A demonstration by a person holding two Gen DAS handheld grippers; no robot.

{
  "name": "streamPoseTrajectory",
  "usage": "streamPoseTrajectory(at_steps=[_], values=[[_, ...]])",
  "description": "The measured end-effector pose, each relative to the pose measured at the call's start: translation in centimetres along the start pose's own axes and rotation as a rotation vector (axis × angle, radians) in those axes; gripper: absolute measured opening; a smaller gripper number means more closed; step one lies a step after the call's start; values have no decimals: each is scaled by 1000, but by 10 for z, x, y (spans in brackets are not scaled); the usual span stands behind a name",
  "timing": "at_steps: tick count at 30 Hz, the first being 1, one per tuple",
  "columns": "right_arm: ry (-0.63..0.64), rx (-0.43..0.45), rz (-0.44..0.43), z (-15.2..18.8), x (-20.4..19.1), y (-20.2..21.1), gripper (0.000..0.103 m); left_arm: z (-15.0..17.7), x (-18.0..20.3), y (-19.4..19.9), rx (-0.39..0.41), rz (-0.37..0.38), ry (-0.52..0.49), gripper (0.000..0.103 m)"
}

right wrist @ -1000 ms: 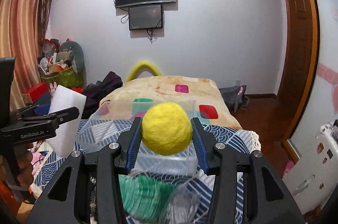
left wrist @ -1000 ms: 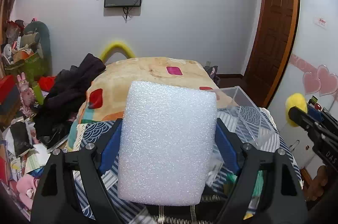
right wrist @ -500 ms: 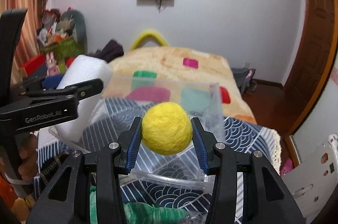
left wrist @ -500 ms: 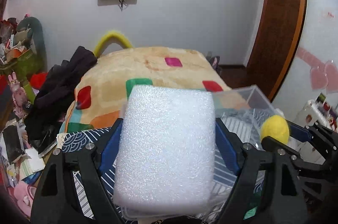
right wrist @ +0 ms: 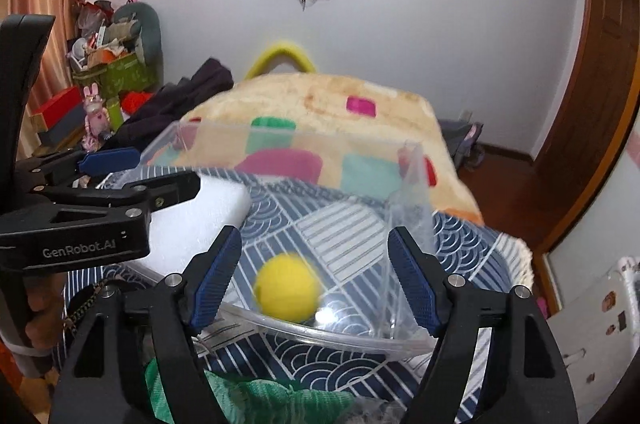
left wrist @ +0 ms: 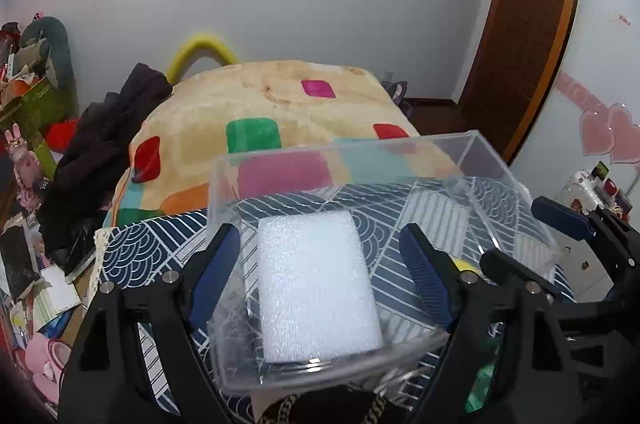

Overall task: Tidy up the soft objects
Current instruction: 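Carry the foam block and felt ball over the clear box and release both, then grasp the black chain-patterned hat with the left tool while the right tool grasps the bagged grey glove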

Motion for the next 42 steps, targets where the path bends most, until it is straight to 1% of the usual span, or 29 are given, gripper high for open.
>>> streamPoseTrajectory(at_steps=[4, 8, 10, 13, 17, 19, 23, 27, 31, 35, 39, 40, 41, 42], values=[[16, 59, 8, -10, -6, 20, 80, -5, -2, 26, 42, 14, 3, 94], [28, 133, 27, -17, -11, 45, 84, -6, -4, 53, 97, 1, -4, 100], [27, 163, 30, -17, -12, 57, 85, -2, -6, 66, 114, 0, -6, 100], [23, 198, 43, -14, -11, 71, 85, 6, -8, 77, 119, 7, -15, 101], [11, 215, 60, -2, -7, 82, 85, 22, -10, 85, 114, -2, -28, 101], [-8, 206, 66, 7, -2, 83, 85, 32, -10, 86, 106, -5, -35, 101], [-51, 158, 64, 29, 6, 79, 85, 58, -8, 80, 51, 10, -40, 101], [-93, 89, 75, 54, 15, 66, 85, 83, -4, 70, 6, -4, -53, 101], [-152, 22, 74, 76, 27, 52, 85, 104, 1, 55, -67, 12, -45, 101], [-199, -28, 65, 94, 36, 40, 85, 117, 4, 48, -85, 14, -36, 101], [-225, -60, 40, 103, 40, 30, 83, 122, 7, 46, -80, 9, -40, 100], [-229, -61, 33, 106, 40, 30, 80, 122, 7, 46, -77, 10, -42, 95], [-233, -65, 24, 107, 40, 28, 74, 123, 8, 46, -77, 14, -45, 90], [-235, -70, 13, 110, 39, 27, 70, 124, 8, 45, -78, 12, -49, 89]])
Point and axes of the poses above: each gripper's, at about its wrist camera, not at the fingertips, and y roughly against the way its jaws point, x to its right, z to its underside, the point moved 4 cm from there along -y, roughly the way its jaws point, and after that the axes turned 6 degrees about -z, right-handed, at the moved point
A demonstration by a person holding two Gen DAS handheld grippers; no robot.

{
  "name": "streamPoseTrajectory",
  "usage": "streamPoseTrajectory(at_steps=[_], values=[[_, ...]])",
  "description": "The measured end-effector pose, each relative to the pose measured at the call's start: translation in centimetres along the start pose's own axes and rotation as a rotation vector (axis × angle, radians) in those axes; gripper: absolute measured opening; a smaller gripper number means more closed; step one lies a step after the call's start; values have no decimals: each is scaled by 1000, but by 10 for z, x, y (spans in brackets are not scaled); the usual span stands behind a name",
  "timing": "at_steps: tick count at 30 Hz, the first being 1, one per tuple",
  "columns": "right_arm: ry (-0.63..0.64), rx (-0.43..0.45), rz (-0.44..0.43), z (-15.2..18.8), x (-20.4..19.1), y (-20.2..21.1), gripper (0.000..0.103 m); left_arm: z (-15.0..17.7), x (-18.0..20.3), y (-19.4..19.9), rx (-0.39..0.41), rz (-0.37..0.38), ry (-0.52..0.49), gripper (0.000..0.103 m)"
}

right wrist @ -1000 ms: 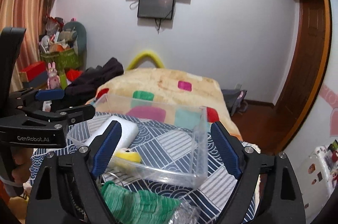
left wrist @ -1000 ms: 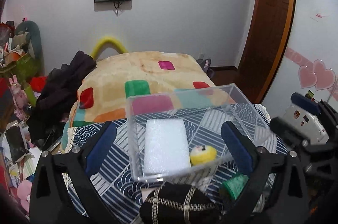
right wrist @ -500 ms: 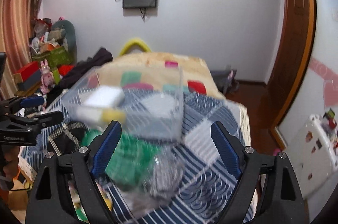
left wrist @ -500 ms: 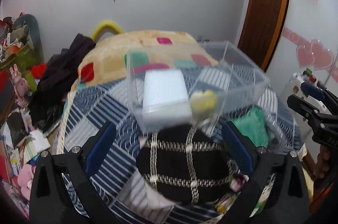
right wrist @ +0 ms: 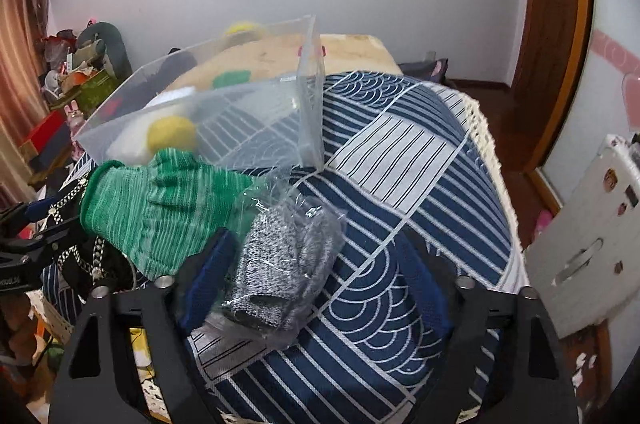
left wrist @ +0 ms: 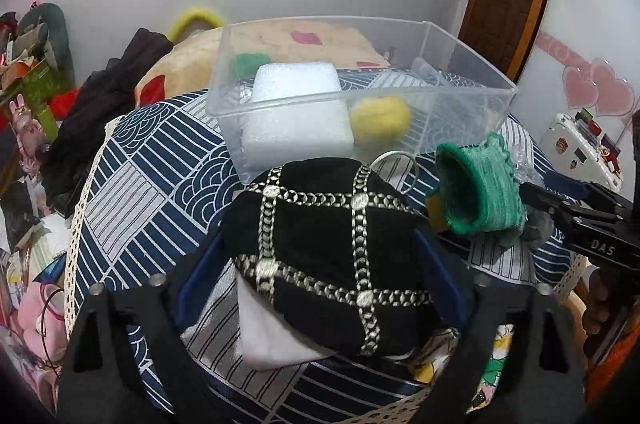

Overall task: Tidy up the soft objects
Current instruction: 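Grasp the black chain-patterned hat with the left tool while the right tool grasps the bagged grey glove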

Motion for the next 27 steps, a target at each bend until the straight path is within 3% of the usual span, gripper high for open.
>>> streamPoseTrajectory(at_steps=[2, 6, 7, 8, 9, 17, 27], values=[[-10, -22, -28, 3, 0, -4, 54, 1, 0, 0, 5, -2, -1, 84], [-34, -38, -65, 7, 0, -5, 39, 6, 1, -1, 15, 6, -5, 73], [-32, -34, -65, 7, -1, -3, 35, 7, 1, -1, 18, 11, -7, 68], [-29, -32, -67, 8, -2, -2, 30, 7, 1, 0, 18, 23, -8, 54], [-26, -26, -60, 8, -2, 1, 29, 7, 1, -1, 8, 55, -5, 44], [-34, 8, -55, 6, 2, 11, 21, 8, 7, 17, 49, 59, -34, 24], [-19, 63, -47, -4, -2, 22, 21, -1, 0, 47, 123, 69, -7, 17]])
Point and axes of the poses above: each gripper's, at about its wrist camera, not at the fingertips, and y roughly against the way its jaws point, x to its right, z to its underside, the point moved 4 cm from there along -y, roughly the way its jaws point, and after that the axes turned 6 degrees about -z, right-handed, at the moved point
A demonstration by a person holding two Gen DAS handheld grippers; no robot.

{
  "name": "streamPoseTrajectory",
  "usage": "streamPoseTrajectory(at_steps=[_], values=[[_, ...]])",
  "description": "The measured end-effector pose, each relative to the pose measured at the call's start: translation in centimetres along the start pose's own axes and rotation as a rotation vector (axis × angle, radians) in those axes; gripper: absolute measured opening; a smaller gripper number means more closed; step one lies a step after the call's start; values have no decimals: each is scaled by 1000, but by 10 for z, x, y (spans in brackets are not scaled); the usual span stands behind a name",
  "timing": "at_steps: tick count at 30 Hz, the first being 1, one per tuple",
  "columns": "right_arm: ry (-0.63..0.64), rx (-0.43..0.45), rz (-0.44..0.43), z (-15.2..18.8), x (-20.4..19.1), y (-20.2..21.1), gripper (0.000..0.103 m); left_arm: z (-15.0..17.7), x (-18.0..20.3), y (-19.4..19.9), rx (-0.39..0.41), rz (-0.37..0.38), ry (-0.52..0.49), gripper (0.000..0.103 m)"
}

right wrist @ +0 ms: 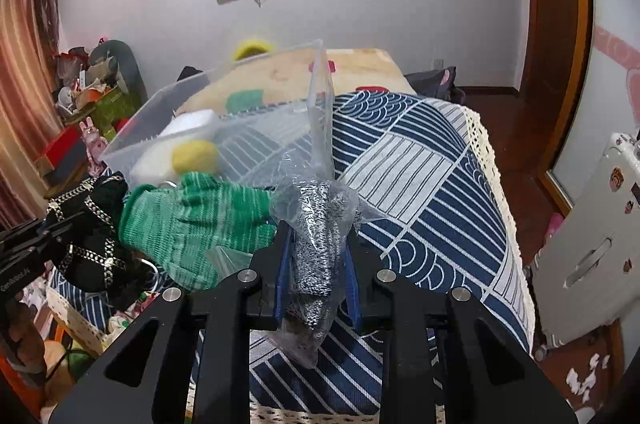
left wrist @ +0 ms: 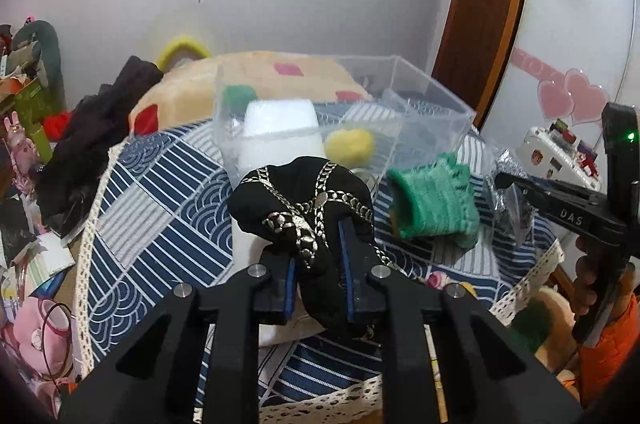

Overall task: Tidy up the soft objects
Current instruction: 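Grasp the black chain-patterned hat with the left tool while the right tool grasps the bagged grey glove, then lower the hat and bagged glove into the clear box and open both tools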

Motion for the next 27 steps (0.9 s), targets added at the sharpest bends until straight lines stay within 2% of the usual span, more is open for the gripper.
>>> streamPoseTrajectory(at_steps=[7, 15, 27], values=[[25, 46, -9, -14, -5, 11, 21, -19, -10, 23, 75, -10, 26, 17], [75, 138, -44, -44, -23, 24, 21, -53, -20, 43, 179, -45, 40, 17], [165, 271, -68, -88, -53, 24, 21, -108, -25, 25, 260, -71, 61, 17]])
Point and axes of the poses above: each gripper's, at about its wrist camera, not at the fingertips, and y roughly against the way its jaws point, x to its right, z to its underside, the point moved 4 cm from there along -y, roughly the way its jaws point, and after that the axes turned 6 degrees about -z, right-handed, at the moved point
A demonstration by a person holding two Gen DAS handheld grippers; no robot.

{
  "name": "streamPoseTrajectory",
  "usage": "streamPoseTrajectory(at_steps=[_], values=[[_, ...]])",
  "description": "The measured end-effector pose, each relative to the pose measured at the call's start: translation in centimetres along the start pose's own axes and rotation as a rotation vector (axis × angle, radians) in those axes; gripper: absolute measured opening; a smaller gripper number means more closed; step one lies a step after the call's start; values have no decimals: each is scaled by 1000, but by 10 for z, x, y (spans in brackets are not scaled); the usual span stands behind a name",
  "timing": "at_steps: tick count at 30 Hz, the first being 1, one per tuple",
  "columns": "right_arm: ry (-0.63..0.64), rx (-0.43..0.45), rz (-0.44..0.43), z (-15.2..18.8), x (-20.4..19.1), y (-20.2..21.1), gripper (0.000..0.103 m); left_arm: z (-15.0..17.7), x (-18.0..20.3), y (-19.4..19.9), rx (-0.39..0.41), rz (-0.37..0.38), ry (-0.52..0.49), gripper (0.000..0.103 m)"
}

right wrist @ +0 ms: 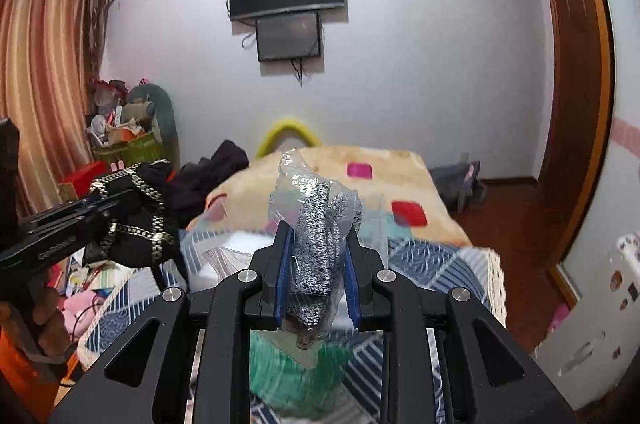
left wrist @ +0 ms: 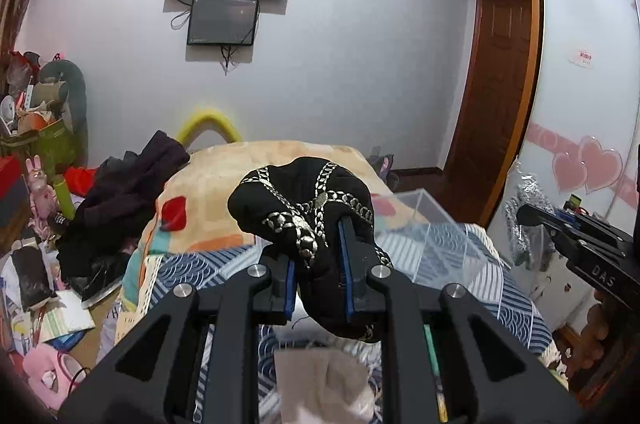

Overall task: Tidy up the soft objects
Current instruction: 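Lower the hat and bagged glove into the clear box and open both tools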

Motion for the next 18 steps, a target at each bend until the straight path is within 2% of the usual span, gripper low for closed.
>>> streamPoseTrajectory(at_steps=[5, 11, 18], values=[[3, 3, -6, -6, -2, -16, 21, -5, 4, -24, -1, -38, -48, 17], [-16, -61, -16, 1, 4, -46, 21, -2, 7, -55, -35, -25, -61, 17], [-27, -152, -10, 13, 8, -75, 21, 17, 20, -94, -110, -8, -94, 17]])
Point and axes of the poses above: each gripper's, at about its wrist camera, not at the fingertips, and y roughly against the way its jaws point, x to its right, z to its underside, the point moved 4 cm from there along -y, roughly the way its jaws point, and after that the axes turned 6 degrees about -z, right-handed, at the moved point
